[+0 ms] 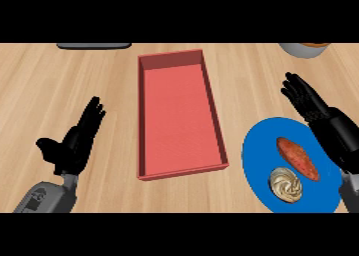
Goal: Pick the sweet potato from the plate and place it in the cardboard box
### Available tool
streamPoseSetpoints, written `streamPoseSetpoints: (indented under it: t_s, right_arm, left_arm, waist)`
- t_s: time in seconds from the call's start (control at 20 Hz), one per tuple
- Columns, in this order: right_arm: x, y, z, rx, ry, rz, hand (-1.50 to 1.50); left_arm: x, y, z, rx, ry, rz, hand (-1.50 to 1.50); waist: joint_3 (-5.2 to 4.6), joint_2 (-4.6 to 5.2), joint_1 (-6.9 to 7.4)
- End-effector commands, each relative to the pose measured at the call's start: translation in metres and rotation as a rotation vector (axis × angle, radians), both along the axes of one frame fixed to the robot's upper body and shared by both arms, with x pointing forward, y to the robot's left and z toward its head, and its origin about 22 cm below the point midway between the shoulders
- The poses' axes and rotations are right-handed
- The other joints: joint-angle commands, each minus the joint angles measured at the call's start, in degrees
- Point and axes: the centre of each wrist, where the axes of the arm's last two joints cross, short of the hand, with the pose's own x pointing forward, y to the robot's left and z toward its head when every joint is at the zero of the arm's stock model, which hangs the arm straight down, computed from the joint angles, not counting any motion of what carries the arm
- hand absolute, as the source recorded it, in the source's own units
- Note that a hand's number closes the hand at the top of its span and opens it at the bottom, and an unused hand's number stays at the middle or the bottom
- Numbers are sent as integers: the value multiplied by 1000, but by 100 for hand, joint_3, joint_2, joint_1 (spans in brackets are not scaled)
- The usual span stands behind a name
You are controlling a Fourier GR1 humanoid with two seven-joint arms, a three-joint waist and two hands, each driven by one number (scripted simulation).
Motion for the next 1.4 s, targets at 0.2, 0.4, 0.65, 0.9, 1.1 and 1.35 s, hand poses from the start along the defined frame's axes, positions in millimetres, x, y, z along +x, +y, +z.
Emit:
streamPoseSetpoints:
  t_s: [0.2, 0.4, 0.65, 0.9, 1.1, 1.35]
  right_arm:
    - [17, -75, 0, 105, 134, 335, -150]
    - [24, -128, -6, 202, -135, 32, -150]
    - [15, -172, 2, 220, -274, 296, -150]
    - [17, -168, 62, -194, -209, 410, -150]
    - [13, -143, 88, -568, -223, 449, -150]
    - [10, -123, 83, -844, -203, 514, -150]
  left_arm:
    - [0, 40, 29, 17, 32, 59, 0]
    - [-3, 54, 41, -34, 78, 46, 0]
    - [-7, 58, 54, -41, 84, 67, 0]
    - [-16, 68, 60, -39, 93, 48, 0]
    - [-21, 60, 57, -41, 88, 67, 0]
    - [-25, 69, 50, -38, 96, 62, 0]
  waist:
    - [27, -98, 286]
    - [38, -82, 287]
    - [27, -107, 213]
    - [18, -141, 290]
    - [12, -165, 225]
    - [-3, -135, 173]
